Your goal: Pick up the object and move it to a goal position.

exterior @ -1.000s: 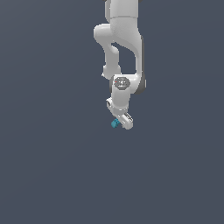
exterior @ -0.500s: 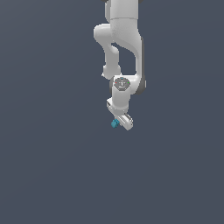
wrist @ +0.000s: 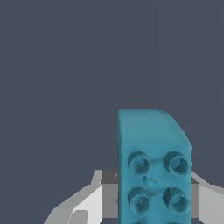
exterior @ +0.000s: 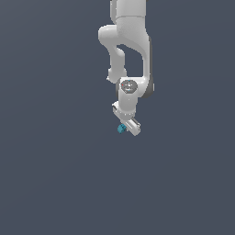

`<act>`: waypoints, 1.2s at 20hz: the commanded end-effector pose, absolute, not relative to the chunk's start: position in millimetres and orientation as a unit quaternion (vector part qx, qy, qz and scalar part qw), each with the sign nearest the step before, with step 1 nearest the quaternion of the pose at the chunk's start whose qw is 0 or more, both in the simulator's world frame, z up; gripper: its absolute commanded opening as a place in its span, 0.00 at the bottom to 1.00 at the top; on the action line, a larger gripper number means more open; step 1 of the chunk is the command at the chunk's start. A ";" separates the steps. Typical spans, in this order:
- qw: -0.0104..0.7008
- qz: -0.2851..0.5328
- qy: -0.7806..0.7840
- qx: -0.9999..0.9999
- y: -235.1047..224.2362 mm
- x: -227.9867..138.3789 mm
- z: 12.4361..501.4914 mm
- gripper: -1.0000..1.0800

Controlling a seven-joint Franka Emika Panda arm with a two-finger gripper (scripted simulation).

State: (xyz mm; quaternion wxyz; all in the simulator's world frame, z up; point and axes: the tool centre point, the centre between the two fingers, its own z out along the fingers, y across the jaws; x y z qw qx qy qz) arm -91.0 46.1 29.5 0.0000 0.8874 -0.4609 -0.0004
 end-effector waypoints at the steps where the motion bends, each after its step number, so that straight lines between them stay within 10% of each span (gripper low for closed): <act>1: -0.001 0.000 -0.461 0.888 50.7 -91.7 37.3 0.00; 24: 0.001 0.001 -0.462 0.887 156.5 -121.0 226.9 0.00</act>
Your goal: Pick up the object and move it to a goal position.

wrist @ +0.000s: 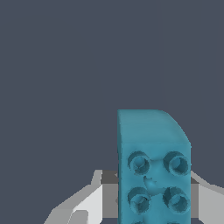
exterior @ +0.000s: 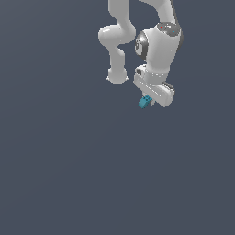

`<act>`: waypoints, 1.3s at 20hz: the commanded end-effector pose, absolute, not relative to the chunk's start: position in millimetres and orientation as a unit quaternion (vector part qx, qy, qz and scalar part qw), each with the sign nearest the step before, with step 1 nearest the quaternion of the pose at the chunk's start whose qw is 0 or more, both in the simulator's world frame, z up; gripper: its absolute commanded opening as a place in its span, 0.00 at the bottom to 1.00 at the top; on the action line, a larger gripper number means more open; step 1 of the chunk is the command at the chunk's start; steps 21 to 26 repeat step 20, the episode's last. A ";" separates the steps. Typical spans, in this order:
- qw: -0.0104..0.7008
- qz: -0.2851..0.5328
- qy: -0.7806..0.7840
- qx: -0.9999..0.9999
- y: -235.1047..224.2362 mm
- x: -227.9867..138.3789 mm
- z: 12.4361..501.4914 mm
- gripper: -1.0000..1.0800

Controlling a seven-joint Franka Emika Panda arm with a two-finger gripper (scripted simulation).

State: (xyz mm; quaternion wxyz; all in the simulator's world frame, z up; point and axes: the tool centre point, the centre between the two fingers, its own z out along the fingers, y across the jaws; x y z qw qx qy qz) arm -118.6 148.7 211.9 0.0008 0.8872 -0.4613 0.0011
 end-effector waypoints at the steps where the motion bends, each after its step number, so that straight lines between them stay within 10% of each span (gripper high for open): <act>1: 0.001 0.001 -0.462 0.887 161.6 -122.2 235.9 0.00; 26: 0.000 0.000 -0.461 0.887 211.7 -130.0 319.6 0.00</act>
